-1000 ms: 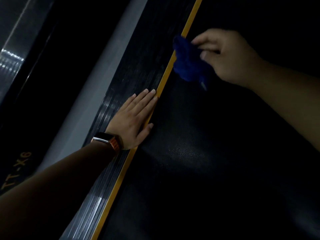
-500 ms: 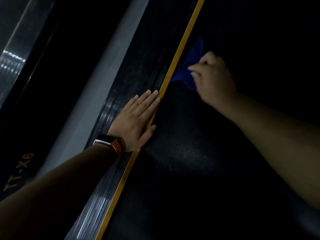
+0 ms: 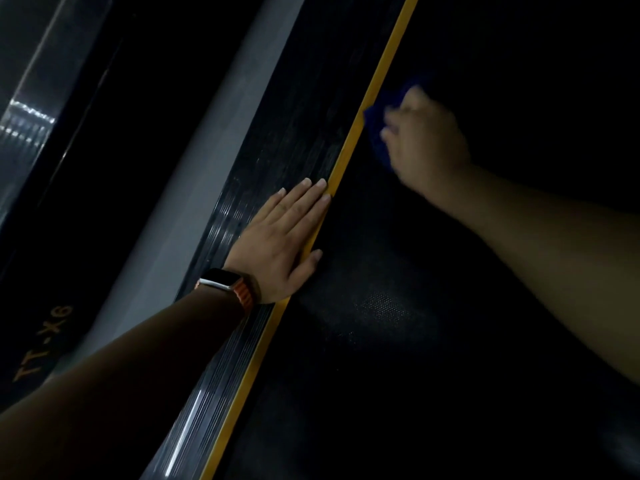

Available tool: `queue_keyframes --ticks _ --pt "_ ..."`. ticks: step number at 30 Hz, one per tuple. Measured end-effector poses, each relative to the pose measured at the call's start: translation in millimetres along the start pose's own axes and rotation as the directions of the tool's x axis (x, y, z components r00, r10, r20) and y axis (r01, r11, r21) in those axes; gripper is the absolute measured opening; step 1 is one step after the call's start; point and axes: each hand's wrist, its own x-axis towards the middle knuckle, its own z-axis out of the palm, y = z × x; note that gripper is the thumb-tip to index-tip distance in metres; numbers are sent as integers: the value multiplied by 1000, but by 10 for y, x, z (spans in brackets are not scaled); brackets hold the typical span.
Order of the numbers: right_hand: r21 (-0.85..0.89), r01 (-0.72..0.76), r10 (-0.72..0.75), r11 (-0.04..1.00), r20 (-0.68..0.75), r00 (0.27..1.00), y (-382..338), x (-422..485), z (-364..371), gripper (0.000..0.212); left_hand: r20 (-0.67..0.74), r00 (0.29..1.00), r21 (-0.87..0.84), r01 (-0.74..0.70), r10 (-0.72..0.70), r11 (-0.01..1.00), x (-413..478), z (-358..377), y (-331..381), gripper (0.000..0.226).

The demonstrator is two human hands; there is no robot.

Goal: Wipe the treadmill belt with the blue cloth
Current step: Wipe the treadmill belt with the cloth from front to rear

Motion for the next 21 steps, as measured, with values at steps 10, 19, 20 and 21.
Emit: queue_keyframes --ticks 10,19,20,21 --pt "-147 -71 72 987 3 997 579 447 -195 28 -18 1000 -9 -8 8 1000 13 3 4 77" --pt "-59 9 -8 998 11 1000 146 24 -82 40 -12 1000 -16 0 0 1000 6 6 0 78" --pt "-79 54 -52 995 27 998 3 -143 -62 34 -13 1000 -10 0 0 1000 6 8 -4 78" --pt "-64 160 -155 985 71 985 -175 -414 -29 28 -15 1000 0 -2 2 1000 6 8 -5 78"
